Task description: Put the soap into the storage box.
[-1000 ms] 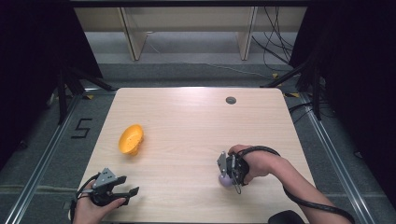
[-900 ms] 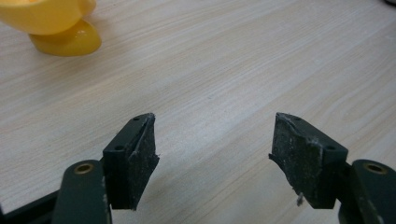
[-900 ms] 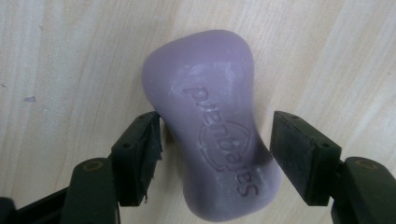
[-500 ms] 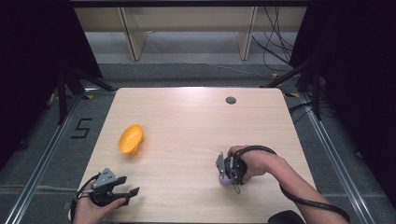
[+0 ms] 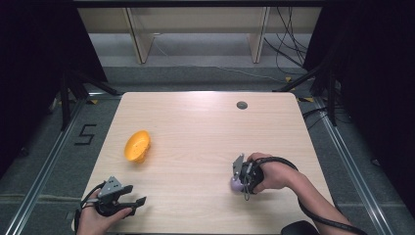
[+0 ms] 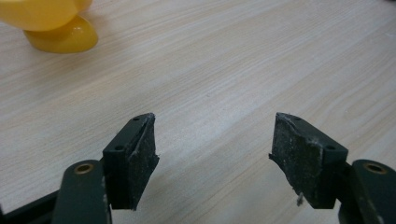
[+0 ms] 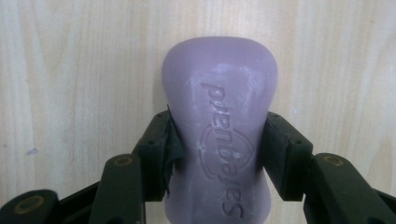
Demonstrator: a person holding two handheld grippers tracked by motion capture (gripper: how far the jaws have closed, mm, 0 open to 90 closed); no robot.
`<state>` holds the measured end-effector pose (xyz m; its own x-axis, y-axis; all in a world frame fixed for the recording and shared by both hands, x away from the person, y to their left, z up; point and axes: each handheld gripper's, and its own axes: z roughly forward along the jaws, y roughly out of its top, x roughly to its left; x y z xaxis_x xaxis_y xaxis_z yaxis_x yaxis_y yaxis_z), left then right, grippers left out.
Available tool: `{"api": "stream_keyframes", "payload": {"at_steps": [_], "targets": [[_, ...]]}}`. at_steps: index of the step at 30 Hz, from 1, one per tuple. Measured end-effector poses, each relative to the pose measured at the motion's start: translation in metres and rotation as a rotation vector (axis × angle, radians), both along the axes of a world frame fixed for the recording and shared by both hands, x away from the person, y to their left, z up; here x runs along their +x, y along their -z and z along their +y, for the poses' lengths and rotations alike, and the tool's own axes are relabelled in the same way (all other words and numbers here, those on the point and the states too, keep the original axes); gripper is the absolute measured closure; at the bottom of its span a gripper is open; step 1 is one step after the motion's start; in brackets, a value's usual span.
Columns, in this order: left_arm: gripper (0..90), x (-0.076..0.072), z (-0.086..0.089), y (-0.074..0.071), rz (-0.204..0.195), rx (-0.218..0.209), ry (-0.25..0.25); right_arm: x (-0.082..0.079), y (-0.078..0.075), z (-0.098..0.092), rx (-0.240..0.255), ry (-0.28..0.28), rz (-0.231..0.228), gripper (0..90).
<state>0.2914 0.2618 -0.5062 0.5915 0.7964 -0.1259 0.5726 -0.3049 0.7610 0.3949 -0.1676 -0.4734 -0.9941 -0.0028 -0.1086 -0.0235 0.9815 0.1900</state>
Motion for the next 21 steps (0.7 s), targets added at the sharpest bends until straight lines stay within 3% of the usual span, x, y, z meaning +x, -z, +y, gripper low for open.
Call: {"api": "stream_keyframes", "payload": {"at_steps": [1,2,4,5,7,9,10,11,12,13,16,17,18,19,20,21], "targets": [[30.0,0.0,0.0,0.0,-0.001,-0.001,0.0,-0.001,0.0,-0.002,0.017,0.02,0.003,49.5],[30.0,0.0,0.001,0.0,0.0,0.016,0.003,0.0,0.0,-0.003,0.034,-0.003,-0.007,49.6],[30.0,0.0,0.0,0.0,0.0,0.008,0.004,-0.004,0.0,-0.007,0.046,0.07,-0.007,49.6],[30.0,0.0,0.0,0.0,0.0,0.014,0.003,-0.003,0.0,-0.008,0.064,0.048,-0.018,49.6],[30.0,0.0,0.001,0.0,0.0,0.015,0.003,-0.006,-0.001,-0.011,0.079,0.09,-0.033,49.6],[30.0,0.0,0.001,-0.001,0.008,0.017,0.008,-0.006,-0.001,-0.012,0.094,0.071,-0.047,49.6],[30.0,0.0,0.0,0.0,0.007,0.008,0.005,-0.011,-0.002,-0.014,0.098,0.119,-0.067,49.7],[30.0,0.001,0.002,-0.001,0.011,0.033,0.013,-0.011,-0.002,-0.014,0.098,0.119,-0.067,49.7],[30.0,0.0,0.0,0.001,-0.003,0.008,-0.003,-0.011,-0.002,-0.015,0.101,0.107,-0.087,49.7],[30.0,0.0,0.001,0.0,0.01,0.009,0.008,-0.013,-0.001,-0.015,0.11,0.092,-0.103,49.7],[30.0,0.0,0.001,0.0,0.014,0.022,0.016,-0.024,-0.005,-0.013,0.112,0.126,-0.18,49.8],[30.0,0.0,0.001,-0.001,0.015,0.025,0.018,-0.024,-0.006,-0.012,0.12,0.096,-0.21,49.9],[30.0,0.0,0.001,-0.001,0.014,0.025,0.018,-0.028,-0.007,-0.012,0.129,0.133,-0.239,49.9],[30.0,0.0,0.001,-0.001,0.014,0.025,0.018,-0.029,-0.008,-0.012,0.119,0.133,-0.27,49.9],[30.0,0.0,0.001,-0.001,0.014,0.025,0.018,-0.029,-0.008,-0.012,0.119,0.133,-0.27,49.9],[30.0,0.0,0.0,0.0,0.01,0.008,0.008,-0.031,-0.009,-0.011,0.12,0.105,-0.323,49.9]]}}
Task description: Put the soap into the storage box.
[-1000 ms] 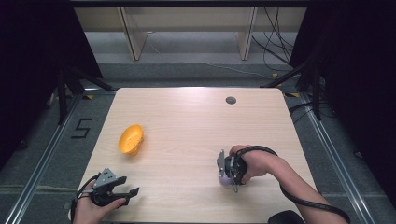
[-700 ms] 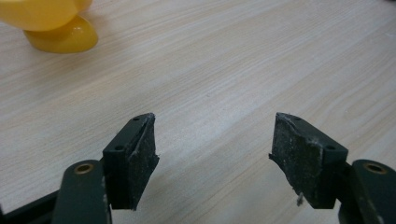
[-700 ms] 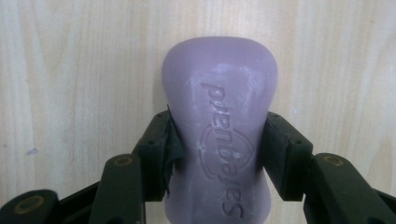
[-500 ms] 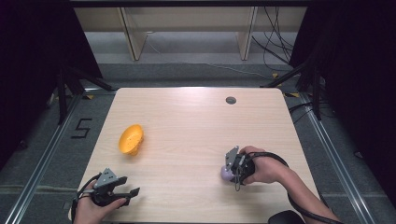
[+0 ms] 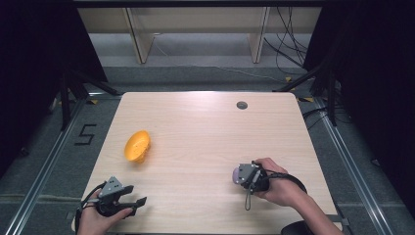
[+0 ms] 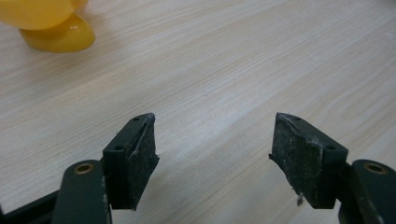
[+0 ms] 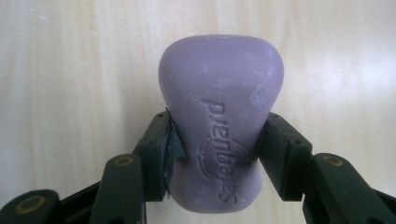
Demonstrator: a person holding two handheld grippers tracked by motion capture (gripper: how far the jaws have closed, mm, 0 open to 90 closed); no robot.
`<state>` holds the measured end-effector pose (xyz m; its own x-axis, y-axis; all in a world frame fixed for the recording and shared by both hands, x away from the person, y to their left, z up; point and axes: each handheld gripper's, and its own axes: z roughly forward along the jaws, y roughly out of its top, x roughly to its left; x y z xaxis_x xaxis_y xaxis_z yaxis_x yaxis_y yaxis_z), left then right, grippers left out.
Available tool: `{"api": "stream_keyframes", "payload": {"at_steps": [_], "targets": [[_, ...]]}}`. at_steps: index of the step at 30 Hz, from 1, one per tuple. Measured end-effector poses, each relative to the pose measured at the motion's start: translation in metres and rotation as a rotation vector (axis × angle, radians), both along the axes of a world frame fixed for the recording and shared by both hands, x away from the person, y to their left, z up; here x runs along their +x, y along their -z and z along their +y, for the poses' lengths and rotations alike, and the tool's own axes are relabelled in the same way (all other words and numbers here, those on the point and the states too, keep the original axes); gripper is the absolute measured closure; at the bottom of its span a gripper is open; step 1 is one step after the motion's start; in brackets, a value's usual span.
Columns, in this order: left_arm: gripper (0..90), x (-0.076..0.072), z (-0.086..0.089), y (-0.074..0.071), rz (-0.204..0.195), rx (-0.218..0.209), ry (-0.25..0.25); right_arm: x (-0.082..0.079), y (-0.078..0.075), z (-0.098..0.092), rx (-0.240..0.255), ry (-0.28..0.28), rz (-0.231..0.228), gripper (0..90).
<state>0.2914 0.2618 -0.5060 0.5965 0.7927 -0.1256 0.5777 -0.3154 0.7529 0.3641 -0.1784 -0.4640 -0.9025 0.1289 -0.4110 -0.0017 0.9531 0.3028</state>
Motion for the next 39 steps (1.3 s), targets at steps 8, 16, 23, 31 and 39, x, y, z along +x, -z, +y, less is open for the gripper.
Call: {"api": "stream_keyframes", "payload": {"at_steps": [8,16,23,31,39], "targets": [[30.0,0.0,0.001,-0.001,0.005,0.017,0.01,-0.015,-0.006,0.003,0.013,0.027,-0.15,49.9],[30.0,0.0,0.0,0.0,-0.009,0.0,-0.005,-0.032,-0.014,0.006,-0.001,0.038,-0.302,49.9],[30.0,0.0,-0.001,-0.001,0.005,-0.02,0.004,-0.041,-0.017,0.009,-0.008,-0.014,-0.468,49.9],[29.7,0.006,-0.025,-0.021,-0.014,-0.139,0.066,-0.058,-0.023,0.015,-0.037,-0.03,-0.614,49.9],[29.7,0.022,-0.067,-0.056,-0.04,-0.191,0.21,-0.073,-0.028,0.025,-0.08,-0.056,-0.67,49.9]]}}
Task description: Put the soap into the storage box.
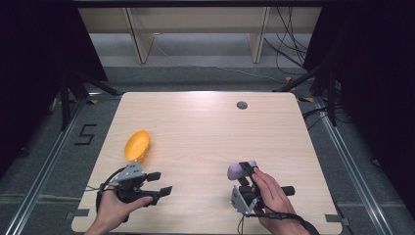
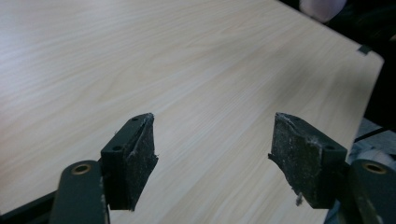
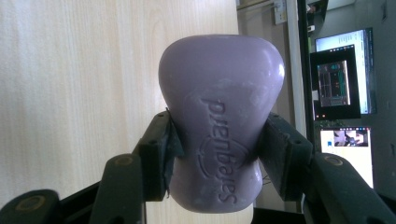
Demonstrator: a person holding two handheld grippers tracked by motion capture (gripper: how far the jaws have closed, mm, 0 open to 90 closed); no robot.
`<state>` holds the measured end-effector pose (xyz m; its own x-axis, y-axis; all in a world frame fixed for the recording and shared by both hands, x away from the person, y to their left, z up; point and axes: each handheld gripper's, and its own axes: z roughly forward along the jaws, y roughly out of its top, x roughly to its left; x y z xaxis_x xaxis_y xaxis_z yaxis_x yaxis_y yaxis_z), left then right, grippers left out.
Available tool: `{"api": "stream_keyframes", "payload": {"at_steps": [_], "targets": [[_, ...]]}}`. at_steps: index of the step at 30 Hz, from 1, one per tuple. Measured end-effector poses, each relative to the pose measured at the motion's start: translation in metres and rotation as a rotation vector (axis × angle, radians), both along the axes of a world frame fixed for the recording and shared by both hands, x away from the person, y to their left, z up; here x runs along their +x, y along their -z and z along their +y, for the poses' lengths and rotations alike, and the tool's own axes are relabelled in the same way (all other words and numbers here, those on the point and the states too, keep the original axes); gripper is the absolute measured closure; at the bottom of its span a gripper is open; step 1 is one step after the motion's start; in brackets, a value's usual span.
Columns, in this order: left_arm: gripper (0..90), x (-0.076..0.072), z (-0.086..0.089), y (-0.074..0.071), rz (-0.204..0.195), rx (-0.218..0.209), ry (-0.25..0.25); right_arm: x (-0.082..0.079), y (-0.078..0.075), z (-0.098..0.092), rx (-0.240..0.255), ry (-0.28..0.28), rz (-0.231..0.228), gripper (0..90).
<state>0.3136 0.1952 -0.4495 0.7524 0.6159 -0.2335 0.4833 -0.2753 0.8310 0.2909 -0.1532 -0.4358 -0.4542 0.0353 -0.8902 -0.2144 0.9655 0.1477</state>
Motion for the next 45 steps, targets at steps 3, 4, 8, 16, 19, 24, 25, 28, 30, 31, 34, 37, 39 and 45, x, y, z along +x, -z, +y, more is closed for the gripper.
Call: {"api": "stream_keyframes", "payload": {"at_steps": [3,4,8,16,19,24,25,28,30,31,34,37,39,45], "targets": [[29.6,0.008,-0.017,-0.011,-0.009,-0.033,0.029,-0.005,0.004,0.002,0.065,0.041,0.025,49.9],[29.9,0.01,-0.022,-0.015,-0.014,-0.038,0.042,-0.005,0.003,0.002,0.059,0.031,0.018,49.9],[31.8,0.016,-0.042,-0.027,-0.038,-0.046,0.064,-0.01,0.002,0.007,0.071,0.042,0.004,49.9],[33.0,0.021,-0.079,-0.04,-0.06,-0.053,0.147,-0.01,-0.001,0.01,0.04,0.017,-0.013,49.9],[35.5,0.025,-0.092,-0.042,-0.051,-0.062,0.168,-0.012,-0.001,0.012,0.037,0.014,-0.018,49.9],[38.2,0.029,-0.109,-0.04,-0.031,-0.071,0.19,-0.012,-0.001,0.013,0.029,0.001,-0.035,49.9],[38.8,0.029,-0.112,-0.04,-0.021,-0.072,0.189,-0.012,-0.001,0.013,0.032,0.003,-0.033,49.9],[39.9,0.031,-0.12,-0.039,-0.008,-0.082,0.192,-0.012,-0.001,0.013,0.045,0.01,-0.017,49.9],[40.9,0.033,-0.126,-0.038,0.002,-0.105,0.205,-0.012,0.0,0.013,0.048,0.014,-0.02,49.9],[41.0,0.032,-0.128,-0.039,0.005,-0.103,0.201,-0.012,0.0,0.014,0.047,0.015,-0.018,49.9],[42.1,0.033,-0.135,-0.038,0.013,-0.114,0.213,-0.011,-0.001,0.014,0.04,0.01,-0.019,49.9],[43.0,0.034,-0.141,-0.036,0.028,-0.131,0.22,-0.012,0.001,0.015,0.052,0.014,-0.009,49.9],[43.3,0.034,-0.144,-0.036,0.036,-0.136,0.216,-0.011,0.001,0.015,0.051,0.012,-0.01,49.9],[44.8,0.036,-0.148,-0.033,0.038,-0.133,0.213,-0.01,0.001,0.015,0.049,0.011,-0.004,49.9]]}}
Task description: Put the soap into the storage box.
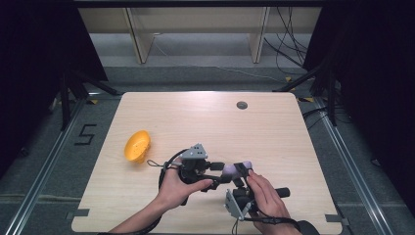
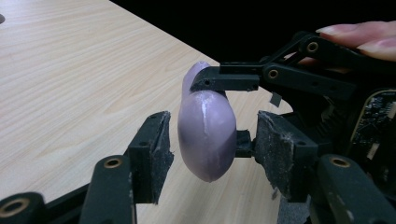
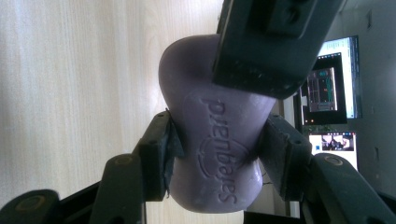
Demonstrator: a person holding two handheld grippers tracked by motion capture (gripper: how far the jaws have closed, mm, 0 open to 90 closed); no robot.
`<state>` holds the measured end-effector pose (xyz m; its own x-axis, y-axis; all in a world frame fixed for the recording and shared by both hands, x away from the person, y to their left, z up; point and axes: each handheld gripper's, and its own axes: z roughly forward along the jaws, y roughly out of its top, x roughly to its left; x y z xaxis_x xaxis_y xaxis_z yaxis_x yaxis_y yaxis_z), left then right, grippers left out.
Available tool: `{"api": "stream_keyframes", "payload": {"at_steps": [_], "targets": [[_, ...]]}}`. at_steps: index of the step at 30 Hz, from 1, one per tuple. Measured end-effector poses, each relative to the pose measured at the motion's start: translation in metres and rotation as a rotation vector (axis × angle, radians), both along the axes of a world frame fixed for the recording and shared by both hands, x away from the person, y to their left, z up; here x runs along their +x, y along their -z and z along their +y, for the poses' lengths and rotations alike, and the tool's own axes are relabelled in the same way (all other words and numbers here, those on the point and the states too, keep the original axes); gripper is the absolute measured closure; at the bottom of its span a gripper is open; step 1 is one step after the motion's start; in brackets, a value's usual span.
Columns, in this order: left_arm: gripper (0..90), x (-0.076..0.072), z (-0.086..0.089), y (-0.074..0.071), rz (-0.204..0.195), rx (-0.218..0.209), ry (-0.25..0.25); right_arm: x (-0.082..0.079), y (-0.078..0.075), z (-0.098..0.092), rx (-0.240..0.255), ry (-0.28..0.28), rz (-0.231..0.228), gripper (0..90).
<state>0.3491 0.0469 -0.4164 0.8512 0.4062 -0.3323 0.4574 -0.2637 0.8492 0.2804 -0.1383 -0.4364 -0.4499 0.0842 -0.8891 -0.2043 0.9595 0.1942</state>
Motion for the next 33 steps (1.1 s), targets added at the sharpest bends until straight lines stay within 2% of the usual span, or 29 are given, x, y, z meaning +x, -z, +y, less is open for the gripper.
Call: {"api": "stream_keyframes", "payload": {"at_steps": [1,4,7,9,10,15,16,21,22,23,25,26,27,28,31,32,33], "targets": [[45.1,0.0,-0.001,0.001,0.003,-0.012,0.001,0.0,0.0,0.0,-0.001,0.001,-0.005,49.9],[45.6,0.001,-0.002,0.002,0.0,0.003,-0.008,0.0,0.0,0.001,0.0,0.003,-0.006,49.9],[46.5,0.003,-0.006,0.005,0.007,-0.01,0.002,0.0,0.0,0.002,0.0,0.004,-0.005,49.9],[47.1,0.003,-0.006,0.006,0.005,0.004,-0.003,0.0,0.0,0.002,0.001,-0.001,-0.002,49.9],[47.5,0.003,-0.007,0.007,0.012,-0.001,0.002,-0.001,0.001,0.002,0.02,0.018,0.004,49.9],[48.9,0.004,-0.01,0.008,0.009,0.007,-0.005,-0.001,0.0,0.004,0.01,0.005,-0.004,49.9],[49.4,0.004,-0.01,0.008,0.008,0.023,-0.009,-0.002,0.0,0.004,0.019,0.012,-0.002,49.9],[52.1,0.005,-0.012,0.01,0.009,0.005,-0.004,-0.001,0.0,0.005,0.026,0.0,-0.013,49.9],[52.5,0.005,-0.014,0.011,-0.001,-0.008,-0.022,0.001,0.0,0.004,0.022,-0.021,-0.019,49.9],[53.1,0.005,-0.013,0.01,0.001,0.019,-0.007,-0.002,0.0,0.005,0.031,0.005,-0.014,49.9],[54.2,0.005,-0.014,0.01,0.008,0.016,-0.005,-0.001,-0.001,0.005,0.014,-0.007,-0.026,49.9],[55.2,0.004,-0.014,0.01,0.009,0.015,-0.005,0.0,-0.005,0.006,-0.029,-0.034,-0.049,49.9],[55.9,0.004,-0.014,0.01,0.007,0.009,0.0,0.0,-0.005,0.006,-0.028,-0.033,-0.049,49.9],[56.9,0.004,-0.015,0.01,0.004,0.007,-0.003,-0.002,-0.001,0.006,0.021,0.001,-0.021,49.9],[57.4,0.004,-0.014,0.009,0.002,0.028,-0.002,-0.002,-0.001,0.006,0.022,-0.003,-0.024,49.9],[57.6,0.004,-0.014,0.01,0.004,0.009,0.007,-0.002,-0.001,0.006,0.023,-0.006,-0.026,49.9],[57.8,0.003,-0.014,0.009,0.006,0.007,-0.005,-0.002,-0.001,0.006,0.027,-0.004,-0.024,49.9]]}}
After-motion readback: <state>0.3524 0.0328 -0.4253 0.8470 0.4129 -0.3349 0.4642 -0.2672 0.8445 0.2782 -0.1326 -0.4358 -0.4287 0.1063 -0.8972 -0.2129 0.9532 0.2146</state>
